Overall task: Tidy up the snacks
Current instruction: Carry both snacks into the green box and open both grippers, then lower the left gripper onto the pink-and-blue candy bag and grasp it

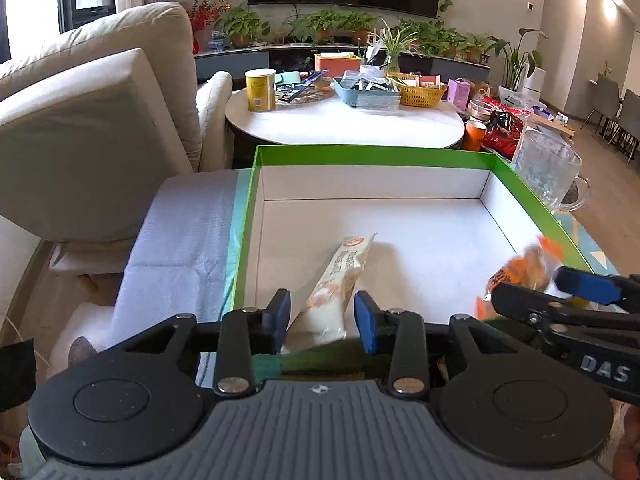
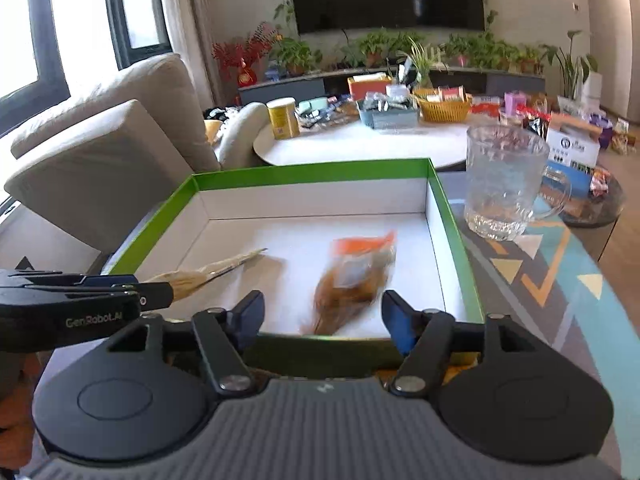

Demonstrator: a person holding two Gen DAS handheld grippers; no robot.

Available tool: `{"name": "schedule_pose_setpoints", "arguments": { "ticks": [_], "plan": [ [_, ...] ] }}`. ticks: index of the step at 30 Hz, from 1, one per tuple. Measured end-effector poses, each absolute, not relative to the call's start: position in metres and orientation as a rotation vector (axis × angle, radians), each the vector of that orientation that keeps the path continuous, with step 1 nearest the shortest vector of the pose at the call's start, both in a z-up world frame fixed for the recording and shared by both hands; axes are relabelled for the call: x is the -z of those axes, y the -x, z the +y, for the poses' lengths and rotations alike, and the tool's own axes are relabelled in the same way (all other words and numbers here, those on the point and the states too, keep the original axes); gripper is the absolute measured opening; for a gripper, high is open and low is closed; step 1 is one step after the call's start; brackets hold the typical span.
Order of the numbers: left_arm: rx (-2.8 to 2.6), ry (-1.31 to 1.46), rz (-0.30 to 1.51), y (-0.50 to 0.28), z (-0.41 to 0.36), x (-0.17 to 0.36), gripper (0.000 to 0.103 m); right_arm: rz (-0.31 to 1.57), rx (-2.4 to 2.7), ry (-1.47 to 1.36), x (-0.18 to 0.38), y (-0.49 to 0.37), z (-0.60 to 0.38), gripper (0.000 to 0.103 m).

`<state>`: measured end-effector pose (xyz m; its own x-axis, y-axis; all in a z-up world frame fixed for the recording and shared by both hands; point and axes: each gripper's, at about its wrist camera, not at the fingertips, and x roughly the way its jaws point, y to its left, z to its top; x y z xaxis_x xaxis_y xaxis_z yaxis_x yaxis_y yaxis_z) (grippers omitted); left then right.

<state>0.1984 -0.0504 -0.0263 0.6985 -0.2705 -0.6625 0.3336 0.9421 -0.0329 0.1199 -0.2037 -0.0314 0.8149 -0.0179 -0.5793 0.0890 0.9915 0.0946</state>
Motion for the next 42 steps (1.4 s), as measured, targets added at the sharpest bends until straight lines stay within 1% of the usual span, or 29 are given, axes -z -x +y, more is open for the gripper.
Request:
{"name": "schedule_pose_setpoints", "arguments": {
  "ticks": [4,8,11,12,17,24,33,42],
  "plan": [
    [0.344,-0.058,0.706,-0.185,-0.041,0.018,0.036,0.601,0.067,-0.117,0.024,-0.106,-0.205,0.044],
    [0.329,-0.068,0.666,-0.164,-0.031,0.006,0.04,0.644,0.031,-0.213,0.023,-0.093,-0.217,0.045],
    [0.328,-0.069,0.631,-0.144,-0.022,0.0,0.048,0.64,0.014,-0.234,0.02,-0.077,-0.218,0.045],
    [0.327,-0.067,0.622,-0.138,-0.018,0.0,0.049,0.635,0.008,-0.232,0.019,-0.072,-0.218,0.045],
    [0.304,-0.052,0.633,-0.112,-0.001,0.002,0.05,0.609,-0.015,-0.198,0.014,-0.049,-0.209,0.045],
    [0.269,-0.011,0.728,-0.096,0.013,0.017,0.05,0.582,-0.035,-0.146,0.013,-0.025,-0.202,0.045],
    [0.272,0.009,0.823,-0.081,0.008,0.032,0.05,0.603,-0.064,-0.12,0.024,-0.009,-0.198,0.045],
    [0.192,-0.013,0.887,-0.088,-0.006,0.044,0.05,0.618,-0.116,-0.123,0.03,0.002,-0.189,0.044]
  ]
}}
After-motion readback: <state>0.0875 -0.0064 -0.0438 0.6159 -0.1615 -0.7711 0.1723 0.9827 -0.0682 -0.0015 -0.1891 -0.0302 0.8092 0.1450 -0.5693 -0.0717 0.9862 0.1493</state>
